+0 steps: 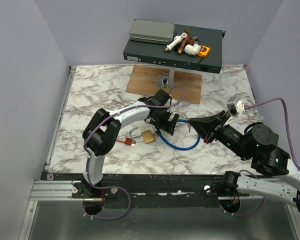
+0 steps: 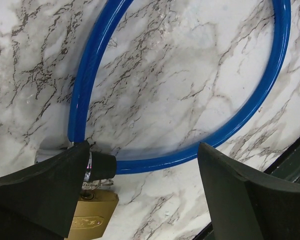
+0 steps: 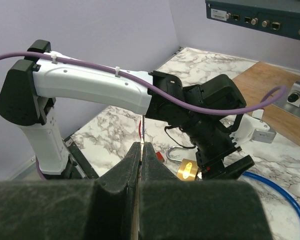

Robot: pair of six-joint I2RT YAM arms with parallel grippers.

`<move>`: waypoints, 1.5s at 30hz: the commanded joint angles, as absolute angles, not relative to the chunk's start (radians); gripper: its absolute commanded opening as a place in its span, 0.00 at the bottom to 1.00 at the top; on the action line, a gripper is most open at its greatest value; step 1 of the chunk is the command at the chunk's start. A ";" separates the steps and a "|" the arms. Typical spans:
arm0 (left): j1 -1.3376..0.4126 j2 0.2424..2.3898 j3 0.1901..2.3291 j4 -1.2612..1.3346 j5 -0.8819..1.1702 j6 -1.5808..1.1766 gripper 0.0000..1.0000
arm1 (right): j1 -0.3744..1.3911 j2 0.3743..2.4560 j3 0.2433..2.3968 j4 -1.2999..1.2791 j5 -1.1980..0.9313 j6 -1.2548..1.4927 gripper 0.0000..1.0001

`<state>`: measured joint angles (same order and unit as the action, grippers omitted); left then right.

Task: Unlock with the key
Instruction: Move the lock to the center of the board, then adjust the lock at the center of the board.

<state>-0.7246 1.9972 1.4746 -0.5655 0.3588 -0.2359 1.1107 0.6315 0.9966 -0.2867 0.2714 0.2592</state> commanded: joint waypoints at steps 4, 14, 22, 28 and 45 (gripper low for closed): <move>-0.740 1.915 1.393 -0.522 0.349 -0.190 0.88 | 1.110 0.624 1.007 -0.291 0.283 0.224 0.01; -0.845 1.953 1.495 -0.541 0.320 -0.017 0.86 | 1.110 0.611 0.997 -0.297 0.283 0.227 0.01; -0.879 2.008 1.529 -0.577 0.309 -0.005 0.86 | 1.111 0.603 1.008 -0.322 0.294 0.215 0.00; -0.924 2.086 1.605 -0.573 0.234 -0.005 0.38 | 1.110 0.588 1.005 -0.328 0.302 0.220 0.01; -1.069 1.981 1.258 -0.551 0.223 0.173 0.00 | 1.110 0.649 1.036 -0.308 0.238 0.213 0.01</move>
